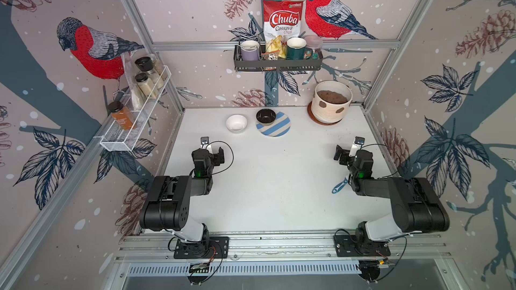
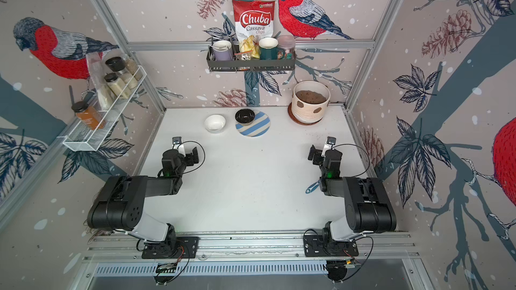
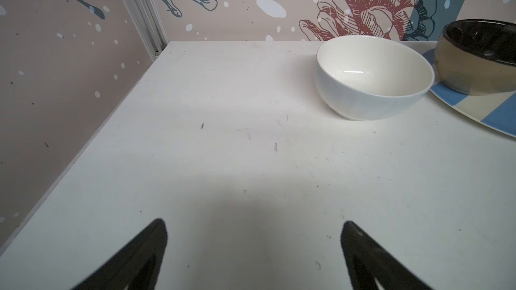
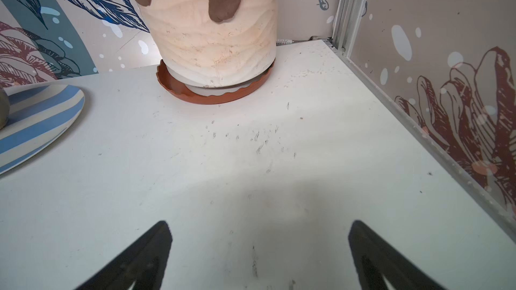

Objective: Scrub the dried mud off the ceramic pot
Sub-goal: Move the pot to the center of the board.

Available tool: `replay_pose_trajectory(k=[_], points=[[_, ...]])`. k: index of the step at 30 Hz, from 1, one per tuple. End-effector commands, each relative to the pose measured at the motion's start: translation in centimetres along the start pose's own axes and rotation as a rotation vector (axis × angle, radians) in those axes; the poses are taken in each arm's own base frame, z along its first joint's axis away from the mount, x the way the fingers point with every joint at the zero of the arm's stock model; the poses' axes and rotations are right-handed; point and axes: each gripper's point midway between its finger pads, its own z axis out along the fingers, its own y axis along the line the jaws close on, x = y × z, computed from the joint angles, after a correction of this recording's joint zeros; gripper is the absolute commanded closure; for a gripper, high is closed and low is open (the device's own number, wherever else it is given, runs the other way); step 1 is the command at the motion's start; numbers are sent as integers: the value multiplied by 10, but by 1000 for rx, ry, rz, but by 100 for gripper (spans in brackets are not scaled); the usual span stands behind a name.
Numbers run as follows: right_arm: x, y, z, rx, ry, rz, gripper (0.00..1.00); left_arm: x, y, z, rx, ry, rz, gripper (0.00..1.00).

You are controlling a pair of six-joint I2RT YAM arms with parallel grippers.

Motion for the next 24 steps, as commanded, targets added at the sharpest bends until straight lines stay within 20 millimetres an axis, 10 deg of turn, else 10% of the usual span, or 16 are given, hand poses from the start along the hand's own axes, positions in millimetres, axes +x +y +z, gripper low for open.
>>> replay_pose_trajectory(k=[1, 24], points=[[-4, 1, 0, -6, -10, 14, 0, -3, 0, -1, -1, -16, 3, 3], [-6, -15, -16, 92, -79, 50, 0, -2, 3, -7, -13, -43, -4, 3]])
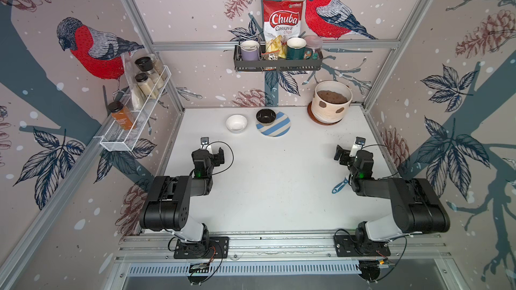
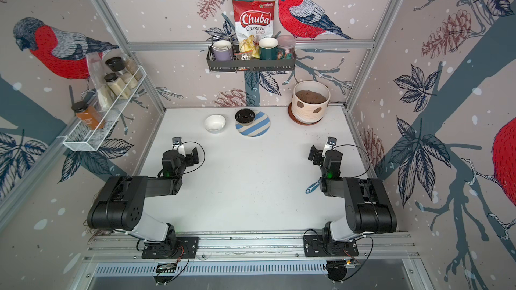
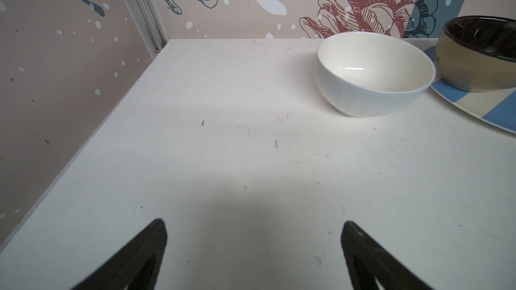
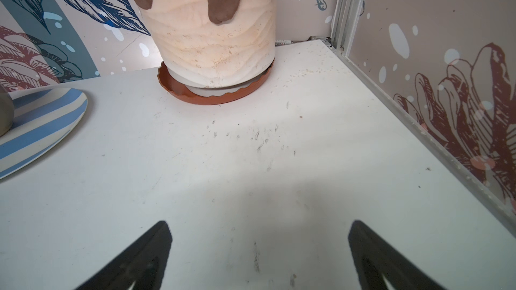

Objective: Scrub the dried mud off the ceramic pot
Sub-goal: Move the pot to the center of the board.

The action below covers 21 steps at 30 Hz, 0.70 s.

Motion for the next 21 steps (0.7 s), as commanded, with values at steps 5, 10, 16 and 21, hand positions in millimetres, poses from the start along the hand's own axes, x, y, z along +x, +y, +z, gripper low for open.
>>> replay_pose_trajectory(k=[5, 10, 16, 21], points=[[-16, -13, -18, 70, -129, 31, 0, -7, 8, -11, -39, -84, -18, 3], [-37, -19, -39, 126, -170, 58, 0, -7, 8, -19, -34, -126, -21, 3], [-37, -37, -58, 205, -105, 170, 0, -13, 11, -31, -42, -180, -30, 3], [-30, -96, -95, 594, -49, 396, 0, -17, 7, -38, -16, -198, -21, 3]])
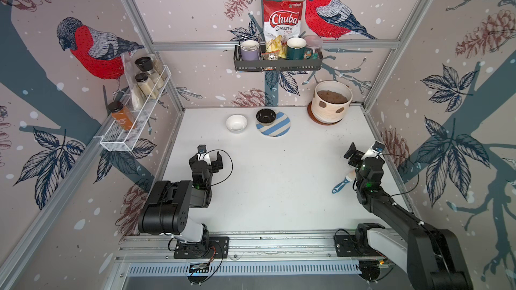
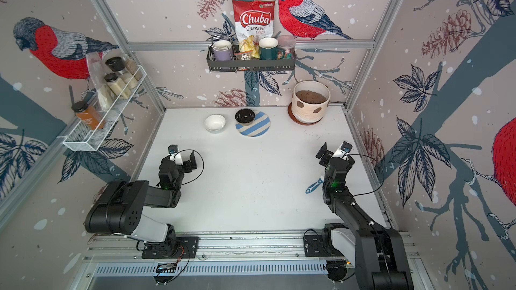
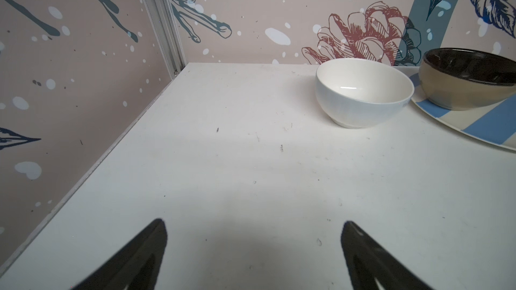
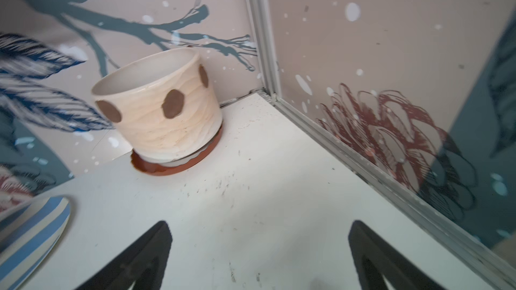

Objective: Scrub the dried mud off the ceramic pot
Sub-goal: Move the pot to the center of the board.

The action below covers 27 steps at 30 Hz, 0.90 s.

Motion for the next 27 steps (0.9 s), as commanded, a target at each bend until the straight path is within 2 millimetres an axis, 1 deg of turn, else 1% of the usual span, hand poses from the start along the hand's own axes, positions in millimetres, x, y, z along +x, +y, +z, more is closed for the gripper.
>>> replay_pose_trajectory(k=[1, 2, 3, 4, 5, 6, 7, 8, 10, 11, 12, 13, 15, 16, 17, 18, 19, 20, 21, 22, 24, 25, 26, 27], points=[[18, -69, -21, 398, 95, 119, 0, -17, -1, -5, 12, -66, -5, 3], [17, -77, -26, 449, 86, 160, 0, -19, -5, -5, 31, -66, 0, 3], [15, -77, -25, 445, 95, 160, 0, -23, -8, -6, 49, -72, 10, 3], [15, -67, -20, 391, 119, 134, 0, -26, -11, -7, 58, -67, 21, 3], [13, -57, -16, 339, 146, 90, 0, -33, -12, -9, 55, -73, 29, 3], [14, -49, -15, 303, 189, 54, 0, -37, -14, -11, 47, -60, 39, 3], [14, -46, -15, 296, 217, 39, 0, -42, -17, -13, 47, -45, 51, 3], [11, -46, -17, 309, 226, 38, 0, -42, -22, -15, 56, -9, 65, 3], [1, -51, -24, 351, 222, 37, 0, -59, -33, -23, 84, 5, 61, 3], [-8, -54, -29, 382, 210, 65, 0, -69, -34, -28, 78, 1, 43, 3], [-16, -57, -34, 408, 204, 118, 0, -76, -31, -32, 54, 21, 9, 3], [-20, -56, -39, 410, 218, 172, 0, -79, -27, -36, 34, 45, -29, 3], [-26, -40, -43, 323, 276, 212, 0, -91, -27, -43, 35, 63, -94, 3], [-27, -33, -48, 280, 311, 221, 0, -97, -29, -46, 50, 65, -128, 3], [-22, -29, -54, 255, 345, 263, 0, -105, -32, -49, 69, 60, -161, 3], [-18, -33, -60, 274, 354, 356, 0, -114, -34, -53, 86, 57, -192, 3], [-15, -31, -63, 262, 359, 428, 0, -123, -36, -57, 99, 53, -231, 3], [-13, -23, -64, 210, 387, 446, 0, -136, -36, -61, 110, 42, -274, 3], [-9, -10, -66, 148, 439, 445, 0, -150, -40, -67, 140, 45, -316, 3], [-5, -4, -68, 130, 474, 452, 0, -166, -44, -72, 170, 30, -343, 3], [3, -2, -70, 140, 518, 463, 0, -188, -46, -81, 194, 34, -404, 3], [4, -3, -71, 149, 525, 460, 0, -194, -41, -85, 164, 46, -459, 3], [5, -4, -73, 162, 529, 446, 0, -194, -32, -88, 110, 75, -527, 3], [3, -4, -74, 169, 527, 429, 0, -187, -26, -91, 70, 123, -561, 3]])
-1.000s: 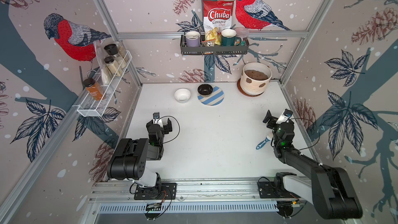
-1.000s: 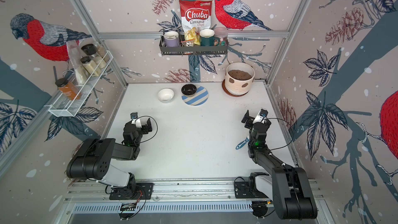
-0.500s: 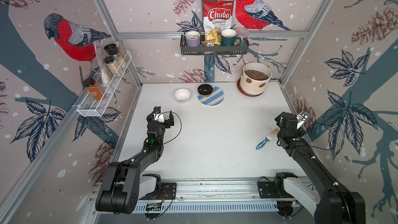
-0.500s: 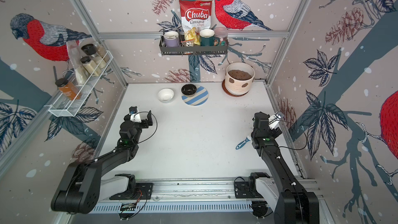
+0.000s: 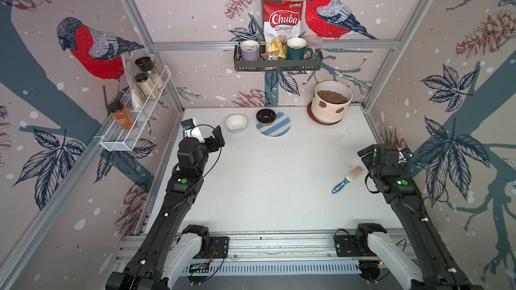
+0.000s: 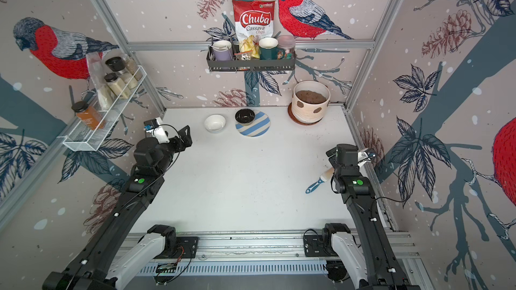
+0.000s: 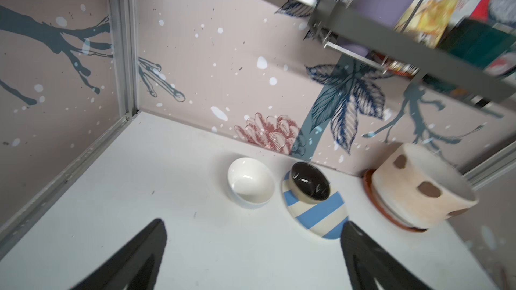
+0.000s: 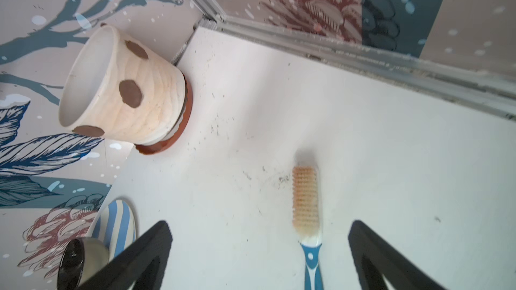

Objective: Scrub the dried mud off the ceramic pot
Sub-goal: Move the pot to the center of the board.

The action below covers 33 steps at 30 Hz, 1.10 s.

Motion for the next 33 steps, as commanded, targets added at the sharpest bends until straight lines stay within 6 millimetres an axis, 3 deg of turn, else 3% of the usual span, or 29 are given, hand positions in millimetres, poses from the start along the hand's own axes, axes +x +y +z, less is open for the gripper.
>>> replay_pose_trajectory(k=[1, 3, 7, 12, 20, 22, 28, 33], points=[[9, -1, -6, 24, 52, -2, 0, 24, 18, -11, -107, 163, -148, 3], [5, -8, -11, 67, 32, 28, 0, 23, -10, -9, 50, 196, -61, 3], [5, 24, -18, -25, 56, -15, 0, 23, -51, -10, 264, 213, 33, 4], [8, 58, -20, -46, 55, -123, 0, 38, -76, -4, 330, 270, 135, 3], [9, 119, -16, -114, 56, -144, 0, 85, -137, -2, 429, 368, 461, 4], [9, 139, -10, -151, 62, -165, 1, 102, -151, -3, 471, 408, 570, 3], [-2, 173, 22, -75, 44, -137, 2, 189, -177, -21, 690, 519, 972, 3], [-14, 191, 60, -30, 107, -174, 0, 245, -183, -36, 826, 511, 1063, 3]])
